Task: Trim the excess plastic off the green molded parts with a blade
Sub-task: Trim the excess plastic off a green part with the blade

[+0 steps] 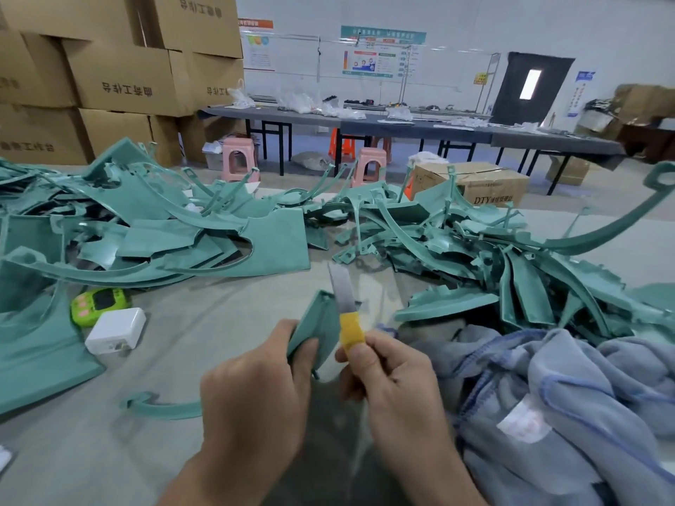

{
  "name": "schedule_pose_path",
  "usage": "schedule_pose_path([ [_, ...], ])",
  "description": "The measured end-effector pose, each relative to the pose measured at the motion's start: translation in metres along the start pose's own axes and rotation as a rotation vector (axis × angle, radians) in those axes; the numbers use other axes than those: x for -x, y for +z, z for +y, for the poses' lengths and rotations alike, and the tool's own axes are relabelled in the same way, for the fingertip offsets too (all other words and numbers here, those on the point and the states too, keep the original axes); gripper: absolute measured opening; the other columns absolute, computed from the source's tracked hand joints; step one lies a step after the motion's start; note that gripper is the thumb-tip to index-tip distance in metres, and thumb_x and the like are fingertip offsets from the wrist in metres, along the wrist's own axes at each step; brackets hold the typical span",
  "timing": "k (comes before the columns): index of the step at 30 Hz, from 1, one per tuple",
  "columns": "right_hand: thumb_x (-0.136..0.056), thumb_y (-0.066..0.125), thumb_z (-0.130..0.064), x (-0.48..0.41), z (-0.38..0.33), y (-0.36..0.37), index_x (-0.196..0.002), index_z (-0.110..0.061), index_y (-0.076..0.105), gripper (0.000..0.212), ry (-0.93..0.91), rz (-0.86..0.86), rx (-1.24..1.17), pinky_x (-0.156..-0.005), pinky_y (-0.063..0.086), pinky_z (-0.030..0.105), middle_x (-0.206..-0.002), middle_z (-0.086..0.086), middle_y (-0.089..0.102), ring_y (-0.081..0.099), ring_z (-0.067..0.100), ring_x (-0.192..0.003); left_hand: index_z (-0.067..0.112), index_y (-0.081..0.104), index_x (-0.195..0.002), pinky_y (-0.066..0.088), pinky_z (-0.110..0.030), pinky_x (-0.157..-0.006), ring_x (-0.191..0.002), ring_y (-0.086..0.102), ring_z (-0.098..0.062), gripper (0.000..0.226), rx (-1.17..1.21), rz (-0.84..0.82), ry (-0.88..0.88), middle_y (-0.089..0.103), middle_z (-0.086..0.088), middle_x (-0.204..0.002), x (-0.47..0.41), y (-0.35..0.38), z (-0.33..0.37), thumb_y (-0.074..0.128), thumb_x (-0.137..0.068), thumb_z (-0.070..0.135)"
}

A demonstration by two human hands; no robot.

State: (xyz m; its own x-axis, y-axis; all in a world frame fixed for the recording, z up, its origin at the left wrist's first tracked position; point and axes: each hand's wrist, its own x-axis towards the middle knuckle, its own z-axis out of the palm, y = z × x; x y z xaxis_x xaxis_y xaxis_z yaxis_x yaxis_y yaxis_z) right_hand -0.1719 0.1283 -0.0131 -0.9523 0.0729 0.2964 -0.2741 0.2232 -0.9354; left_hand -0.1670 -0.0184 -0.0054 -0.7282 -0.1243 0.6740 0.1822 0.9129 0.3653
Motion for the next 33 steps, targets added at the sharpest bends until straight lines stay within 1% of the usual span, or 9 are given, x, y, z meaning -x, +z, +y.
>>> schedule_pose_path([
  [4, -0.092, 0.061, -0.020, -0.014, 0.019, -0.013, -0.069, -0.026, 0.072, 0.027, 0.246, 0.181, 0.254, -0.054, 0.044, 0.033, -0.051, -0.001, 0.064, 0.055, 0.012, -0.050, 0.017, 0.068, -0.084, 0.032, -0.027, -0.044, -0.032, 0.048, -0.033, 0.015, 0.006, 0.032, 0.000, 0.050, -0.001, -0.041, -0.001, -0.001, -0.003, 0.063, -0.094, 0.028],
  [9, -0.088, 0.060, -0.040, -0.004, 0.005, -0.003, -0.080, -0.023, 0.073, 0.023, 0.033, -0.043, -0.142, -0.052, 0.041, 0.027, -0.053, 0.002, 0.060, 0.051, 0.013, -0.051, 0.021, 0.065, -0.084, 0.029, -0.024, -0.046, -0.034, 0.050, -0.031, 0.013, 0.026, -0.017, 0.027, 0.051, 0.003, -0.044, -0.001, 0.000, -0.003, 0.064, -0.090, 0.033],
  [13, -0.092, 0.061, -0.026, -0.011, 0.017, -0.009, -0.074, -0.024, 0.074, 0.022, 0.226, 0.093, 0.307, -0.059, 0.045, 0.032, -0.055, -0.003, 0.065, 0.057, 0.015, -0.057, 0.020, 0.064, -0.085, 0.029, -0.024, -0.046, -0.035, 0.050, -0.033, 0.015, 0.045, -0.034, 0.007, 0.050, 0.001, -0.043, -0.001, -0.001, -0.006, 0.063, -0.085, 0.035],
  [15, -0.094, 0.061, -0.023, -0.012, 0.015, -0.016, -0.072, -0.021, 0.073, 0.024, 0.188, 0.111, 0.208, -0.058, 0.043, 0.031, -0.053, 0.002, 0.062, 0.054, 0.017, -0.055, 0.020, 0.064, -0.086, 0.028, -0.023, -0.047, -0.034, 0.049, -0.031, 0.014, 0.057, -0.038, 0.014, 0.049, 0.003, -0.043, -0.001, -0.002, -0.006, 0.063, -0.085, 0.034],
  [18, -0.089, 0.060, -0.038, -0.004, 0.001, -0.009, -0.075, -0.020, 0.072, 0.025, 0.028, -0.072, -0.171, -0.054, 0.040, 0.024, -0.051, 0.004, 0.058, 0.050, 0.012, -0.050, 0.023, 0.063, -0.087, 0.025, -0.022, -0.047, -0.034, 0.048, -0.026, 0.011, 0.064, -0.040, 0.035, 0.049, 0.006, -0.045, -0.001, -0.001, -0.005, 0.063, -0.086, 0.033],
  [20, -0.087, 0.058, -0.041, -0.001, 0.003, -0.002, -0.076, -0.021, 0.072, 0.027, 0.061, -0.102, -0.048, -0.055, 0.042, 0.031, -0.052, 0.001, 0.060, 0.051, 0.013, -0.051, 0.023, 0.063, -0.086, 0.027, -0.023, -0.046, -0.036, 0.050, -0.028, 0.011, 0.061, -0.037, 0.027, 0.051, 0.005, -0.045, -0.001, 0.000, -0.005, 0.062, -0.086, 0.034],
  [23, -0.090, 0.061, -0.025, -0.010, 0.015, -0.011, -0.074, -0.026, 0.074, 0.020, 0.230, 0.092, 0.291, -0.060, 0.046, 0.037, -0.053, -0.002, 0.063, 0.057, 0.018, -0.055, 0.018, 0.065, -0.085, 0.034, -0.027, -0.043, -0.036, 0.051, -0.033, 0.016, 0.051, -0.035, 0.004, 0.052, 0.000, -0.044, -0.001, -0.001, -0.005, 0.063, -0.085, 0.034],
  [28, -0.087, 0.058, -0.044, 0.001, -0.006, -0.006, -0.077, -0.020, 0.071, 0.029, 0.001, -0.109, -0.120, -0.050, 0.038, 0.030, -0.050, 0.002, 0.054, 0.046, 0.013, -0.048, 0.021, 0.064, -0.082, 0.031, -0.027, -0.043, -0.035, 0.050, -0.033, 0.014, 0.035, -0.035, 0.041, 0.052, 0.000, -0.045, 0.000, -0.001, -0.003, 0.063, -0.085, 0.035],
  [33, -0.090, 0.062, -0.025, -0.006, 0.010, -0.012, -0.074, -0.025, 0.071, 0.019, 0.189, 0.048, 0.345, -0.055, 0.039, 0.034, -0.049, -0.002, 0.056, 0.051, 0.015, -0.053, 0.018, 0.066, -0.083, 0.032, -0.026, -0.045, -0.035, 0.050, -0.034, 0.022, 0.041, 0.029, 0.052, 0.051, 0.000, -0.043, -0.001, 0.000, -0.009, 0.059, -0.087, 0.038],
])
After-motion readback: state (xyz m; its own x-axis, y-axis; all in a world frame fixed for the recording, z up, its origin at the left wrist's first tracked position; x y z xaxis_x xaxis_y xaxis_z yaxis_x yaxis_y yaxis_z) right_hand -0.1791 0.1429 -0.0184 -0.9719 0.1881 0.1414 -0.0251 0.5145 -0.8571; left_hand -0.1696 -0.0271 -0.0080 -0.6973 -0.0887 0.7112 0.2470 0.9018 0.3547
